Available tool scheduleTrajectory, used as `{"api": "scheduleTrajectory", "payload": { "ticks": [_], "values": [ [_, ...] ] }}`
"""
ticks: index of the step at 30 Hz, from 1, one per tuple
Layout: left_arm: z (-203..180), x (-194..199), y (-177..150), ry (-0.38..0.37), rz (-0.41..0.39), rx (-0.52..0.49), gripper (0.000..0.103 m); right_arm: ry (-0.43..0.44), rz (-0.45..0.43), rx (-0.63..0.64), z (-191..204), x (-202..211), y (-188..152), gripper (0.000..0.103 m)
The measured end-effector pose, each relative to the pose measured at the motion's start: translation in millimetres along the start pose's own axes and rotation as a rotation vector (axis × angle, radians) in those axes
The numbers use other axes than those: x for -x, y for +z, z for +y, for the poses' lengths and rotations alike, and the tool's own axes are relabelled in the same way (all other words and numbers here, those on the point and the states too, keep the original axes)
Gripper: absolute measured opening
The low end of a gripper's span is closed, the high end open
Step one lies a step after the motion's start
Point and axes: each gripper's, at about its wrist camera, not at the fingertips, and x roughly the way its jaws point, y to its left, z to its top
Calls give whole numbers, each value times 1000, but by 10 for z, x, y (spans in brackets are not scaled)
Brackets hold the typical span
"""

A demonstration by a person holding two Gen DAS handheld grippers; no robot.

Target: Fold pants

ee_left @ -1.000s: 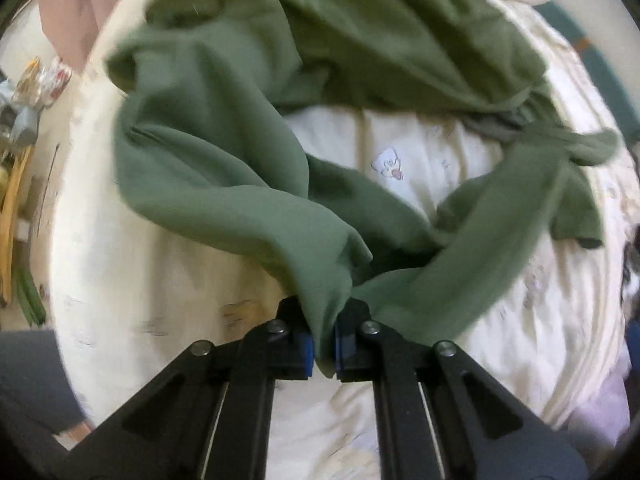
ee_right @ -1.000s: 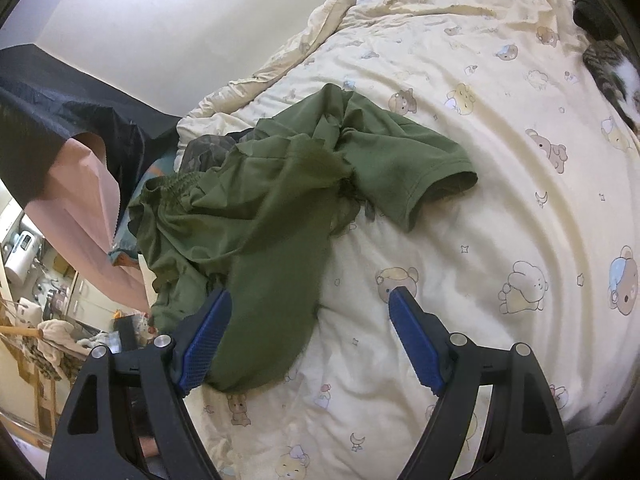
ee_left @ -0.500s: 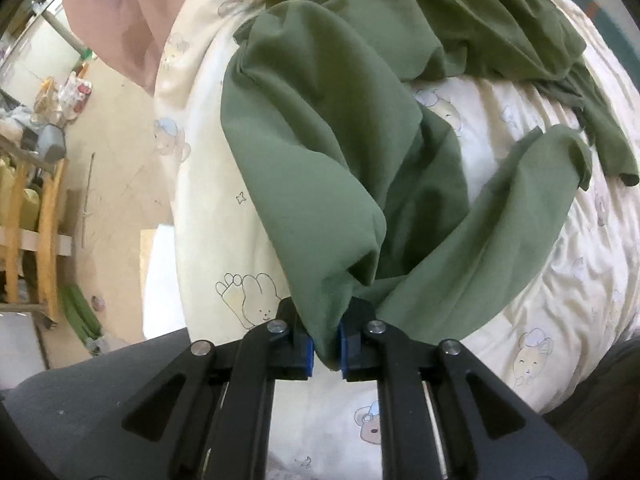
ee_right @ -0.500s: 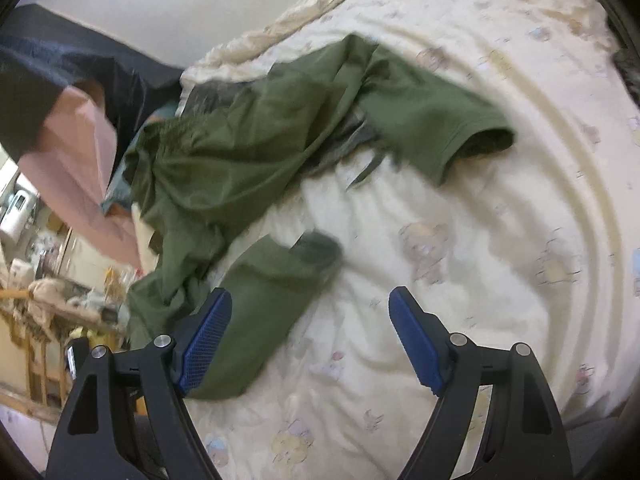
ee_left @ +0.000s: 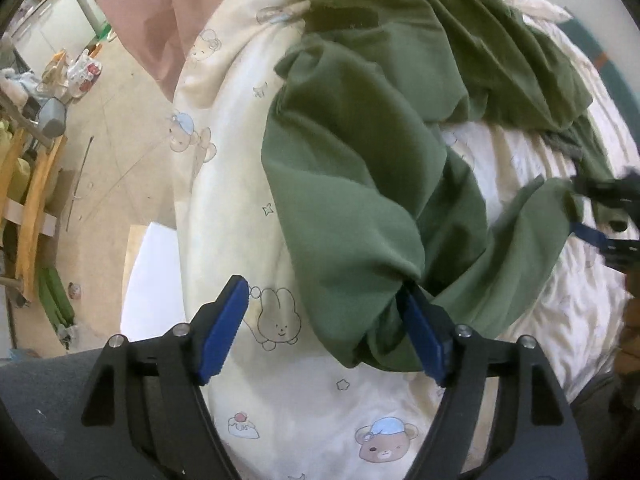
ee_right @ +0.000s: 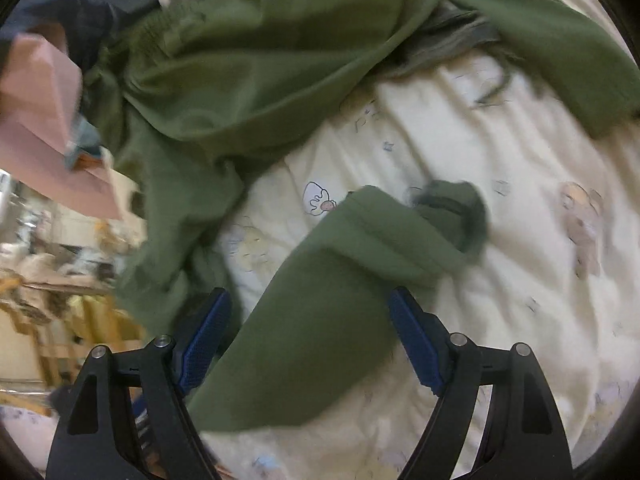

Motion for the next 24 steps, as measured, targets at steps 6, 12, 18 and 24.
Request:
{"api": "scheduleTrajectory", "payload": {
  "ticks": [6,12,18,24],
  "values": [
    [61,134,61,-8,-65,28,74,-181,28,31,97,-336,-25,0],
    [47,250,104,-2,-119,43,74,-62,-48,112,163,370,-630,0],
    [-26,273,116,-27,-123,51,74,13,-54,215,222,942,-1235,0],
    [-152,351,69,-24,-155,16,74,7,-64,111,164,696,-933,71]
  ]
}}
